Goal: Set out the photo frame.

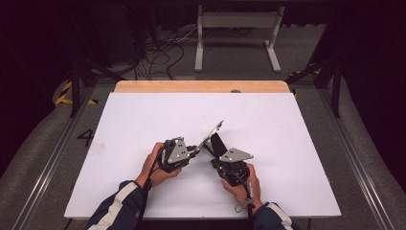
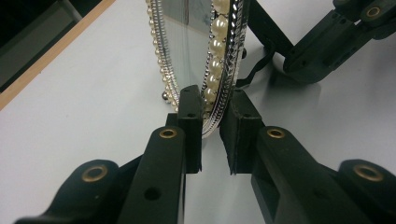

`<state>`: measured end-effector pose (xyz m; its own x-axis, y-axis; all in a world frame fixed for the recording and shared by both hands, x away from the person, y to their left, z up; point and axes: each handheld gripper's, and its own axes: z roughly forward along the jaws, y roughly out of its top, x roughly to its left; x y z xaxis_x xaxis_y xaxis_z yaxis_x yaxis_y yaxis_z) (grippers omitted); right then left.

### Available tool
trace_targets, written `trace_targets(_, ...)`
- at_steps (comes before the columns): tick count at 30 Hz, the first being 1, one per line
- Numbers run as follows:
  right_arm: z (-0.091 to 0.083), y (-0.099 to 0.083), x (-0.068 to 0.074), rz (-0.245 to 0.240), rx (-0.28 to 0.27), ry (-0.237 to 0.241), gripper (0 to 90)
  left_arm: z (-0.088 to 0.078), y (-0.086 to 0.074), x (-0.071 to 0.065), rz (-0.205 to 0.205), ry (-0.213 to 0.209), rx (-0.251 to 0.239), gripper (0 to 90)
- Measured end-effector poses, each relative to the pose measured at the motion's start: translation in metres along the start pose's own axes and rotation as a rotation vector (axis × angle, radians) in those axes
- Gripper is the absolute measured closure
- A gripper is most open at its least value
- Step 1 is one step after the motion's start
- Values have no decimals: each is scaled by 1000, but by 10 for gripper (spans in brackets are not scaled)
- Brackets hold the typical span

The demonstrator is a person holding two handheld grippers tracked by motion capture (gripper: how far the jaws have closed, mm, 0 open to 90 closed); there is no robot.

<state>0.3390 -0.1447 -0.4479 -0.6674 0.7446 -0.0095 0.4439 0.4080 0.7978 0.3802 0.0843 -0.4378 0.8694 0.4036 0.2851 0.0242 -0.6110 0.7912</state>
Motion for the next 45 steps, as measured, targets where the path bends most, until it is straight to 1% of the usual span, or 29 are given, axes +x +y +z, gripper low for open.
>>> trace_targets(2,-1,0,0,-9,5,1,900,0,-1,-1,-17,-2,-6,785)
trace_targets(5,-2,0,-1,-10,9,1,900,-1,0,-2,-20,-4,-4,783)
trace_targets(7,-2,0,-1,-13,14,-1,900,-1,1,-3,-17,-8,-1,780)
trace_targets(10,-4,-1,-3,-17,18,-5,900,-1,2,-7,-5,-3,1,777)
trace_targets(14,-6,-2,-7,-16,21,-13,900,0,4,-10,-8,1,3,771)
trace_targets(17,-6,-2,-8,-19,23,-10,900,0,3,-10,-13,-2,0,769)
trace_targets(25,-5,-4,-14,-12,29,1,900,4,-1,-7,-88,-35,-46,736)
trace_targets(27,-5,-4,-15,-12,31,1,900,7,-3,-6,-103,-37,-40,714)
trace_targets(29,-4,-4,-15,-17,32,5,900,9,-5,-6,-105,-39,-30,694)
trace_targets(30,-4,-4,-15,-17,32,5,900,12,-7,-6,-116,-43,-19,694)
trace_targets(31,-4,-5,-15,-24,32,9,900,16,-8,-6,-129,-31,-9,669)
trace_targets(32,-4,-5,-16,-22,29,12,900,18,-9,-6,-135,-29,-6,652)
trace_targets(33,-5,-5,-16,-24,26,10,900,19,-10,-6,-137,-27,-7,654)
trace_targets(35,-5,-6,-15,-25,26,14,900,20,-9,-6,-135,-14,-14,622)
trace_targets(37,-5,-6,-15,-27,25,16,900,20,-9,-5,-134,-8,-22,618)
trace_targets(38,-4,-7,-15,-30,29,15,900,18,-9,-5,-137,2,-31,618)
trace_targets(39,-3,-7,-16,-29,25,17,900,18,-8,-4,-139,12,-41,570)
trace_targets(40,-3,-7,-16,-29,25,17,900,18,-8,-5,-136,16,-48,570)
trace_targets(41,-4,-8,-17,-29,19,19,900,17,-6,-5,-122,8,-53,568)
trace_targets(42,-4,-8,-18,-32,8,10,900,17,-5,-6,-113,-8,-61,637)
trace_targets(43,-4,-8,-18,-32,8,10,900,17,-4,-7,-104,-12,-63,637)
trace_targets(44,-4,-8,-18,-33,8,9,900,17,-3,-8,-91,-11,-62,662)
trace_targets(45,-5,-8,-18,-33,7,6,900,17,-1,-10,-77,1,-57,694)
